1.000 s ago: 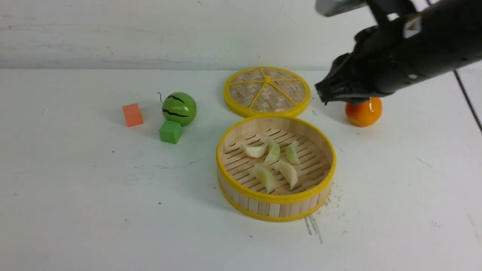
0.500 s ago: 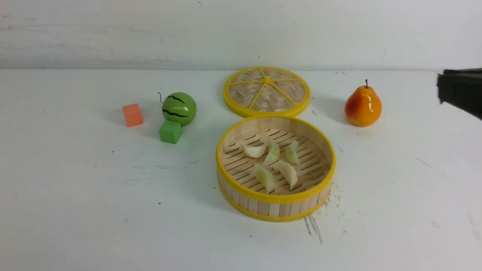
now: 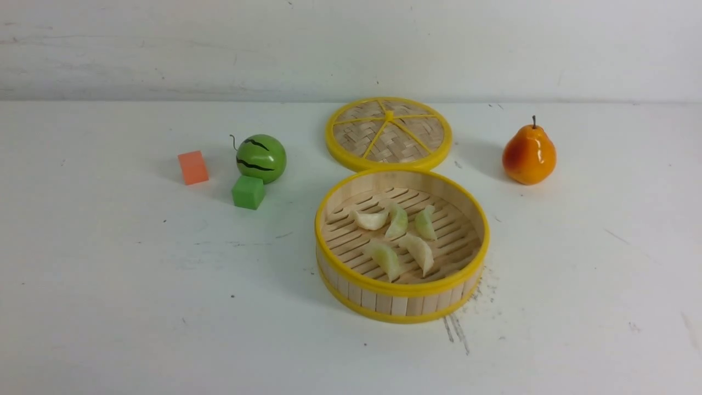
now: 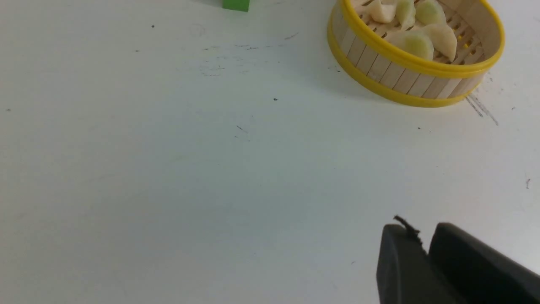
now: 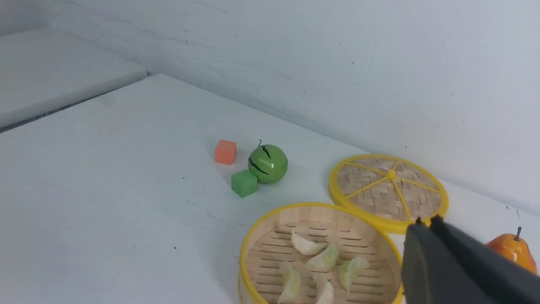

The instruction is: Put the dumplings into the steamer on the white table.

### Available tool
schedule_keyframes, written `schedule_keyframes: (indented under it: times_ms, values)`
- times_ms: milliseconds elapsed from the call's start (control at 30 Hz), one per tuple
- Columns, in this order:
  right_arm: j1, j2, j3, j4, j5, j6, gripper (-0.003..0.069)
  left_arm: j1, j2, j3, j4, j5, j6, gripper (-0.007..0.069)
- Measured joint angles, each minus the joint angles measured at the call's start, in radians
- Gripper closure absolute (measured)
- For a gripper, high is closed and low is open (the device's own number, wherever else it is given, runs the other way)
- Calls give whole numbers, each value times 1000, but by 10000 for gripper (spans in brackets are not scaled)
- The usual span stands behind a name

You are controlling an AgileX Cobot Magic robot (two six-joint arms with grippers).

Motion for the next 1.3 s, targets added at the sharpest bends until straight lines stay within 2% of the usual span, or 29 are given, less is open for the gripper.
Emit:
schedule_keyframes:
  times_ms: [100, 200, 300, 433, 467, 500, 567, 700, 833, 967, 1100, 1300]
  values:
    - [0, 0, 11, -41, 14, 23, 669, 0, 0, 0, 0, 0, 0, 523]
    - [0, -16, 77, -72, -42, 48, 669, 0, 0, 0, 0, 0, 0, 522]
    - [-32, -89, 250, -114, -217, 79, 676, 0, 0, 0, 2, 0, 0, 515]
    - [-168, -244, 522, -122, -444, 129, 680, 0, 0, 0, 2, 0, -1, 512]
    - [-176, -252, 534, -122, -453, 130, 680, 0, 0, 0, 2, 0, -1, 512]
    - [-236, -314, 627, -122, -495, 139, 680, 0, 0, 0, 2, 0, -1, 512]
    - [-295, -386, 718, -122, -519, 144, 680, 0, 0, 0, 2, 0, -1, 512]
    - [-434, -522, 850, -123, -495, 176, 680, 0, 0, 0, 2, 0, -1, 505]
    - [-526, -615, 918, -168, -407, 245, 680, 0, 0, 0, 2, 0, -1, 500]
    - [-545, -654, 926, -256, -282, 337, 680, 0, 0, 0, 2, 0, -2, 496]
    - [-545, -656, 926, -287, -162, 383, 680, 0, 0, 0, 2, 0, -2, 491]
    - [-545, -656, 920, -287, -124, 385, 680, 0, 0, 0, 2, 0, -2, 484]
